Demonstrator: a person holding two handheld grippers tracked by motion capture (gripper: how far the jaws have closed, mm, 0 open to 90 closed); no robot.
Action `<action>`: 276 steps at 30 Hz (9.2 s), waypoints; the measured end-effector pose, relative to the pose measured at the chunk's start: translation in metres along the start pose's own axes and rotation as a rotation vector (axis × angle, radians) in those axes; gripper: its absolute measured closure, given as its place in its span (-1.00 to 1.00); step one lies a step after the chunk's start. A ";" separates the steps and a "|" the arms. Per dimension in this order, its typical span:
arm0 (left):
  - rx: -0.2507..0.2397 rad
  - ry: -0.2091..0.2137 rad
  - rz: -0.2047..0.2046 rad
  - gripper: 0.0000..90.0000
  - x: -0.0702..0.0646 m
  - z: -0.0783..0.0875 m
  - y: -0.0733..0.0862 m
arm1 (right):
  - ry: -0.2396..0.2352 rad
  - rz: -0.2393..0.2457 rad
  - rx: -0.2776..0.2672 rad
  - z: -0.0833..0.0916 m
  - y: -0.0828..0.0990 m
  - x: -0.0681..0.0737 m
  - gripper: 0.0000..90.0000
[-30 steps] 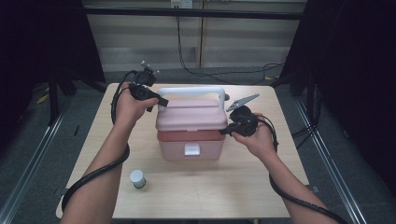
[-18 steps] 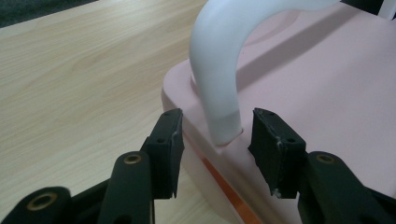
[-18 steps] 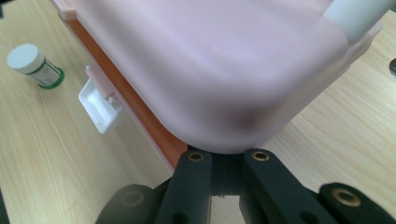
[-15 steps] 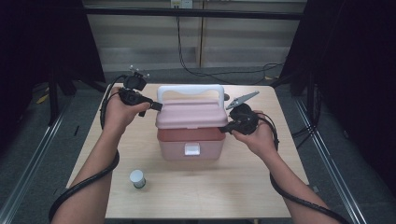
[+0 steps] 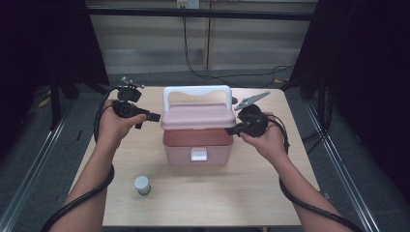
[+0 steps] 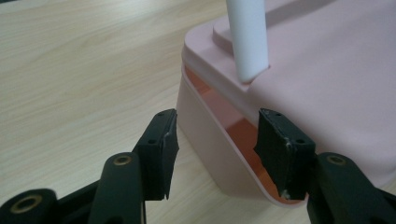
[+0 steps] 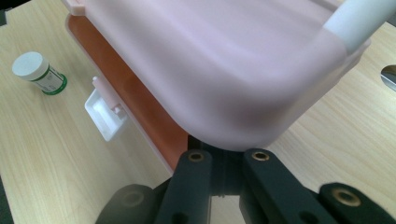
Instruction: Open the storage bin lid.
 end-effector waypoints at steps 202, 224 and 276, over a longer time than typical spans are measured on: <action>0.047 -0.234 0.118 0.93 -0.013 -0.030 -0.122 | -0.187 0.040 0.036 -0.023 0.042 0.005 1.00; 0.032 -0.215 0.143 0.94 0.001 -0.043 -0.129 | -0.206 0.038 0.036 -0.024 0.042 0.003 1.00; 0.053 -0.234 0.168 0.89 0.023 -0.076 -0.120 | -0.216 0.084 0.080 -0.020 0.047 0.018 1.00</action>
Point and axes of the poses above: each handheld gripper's, and its own axes: z roughly backward along the jaws, y roughly out of its underside, x roughly to its left, the point moved 1 cm from there along -z, roughly forward along the jaws, and after that the axes turned 3 degrees about y, right-handed, at the moved point
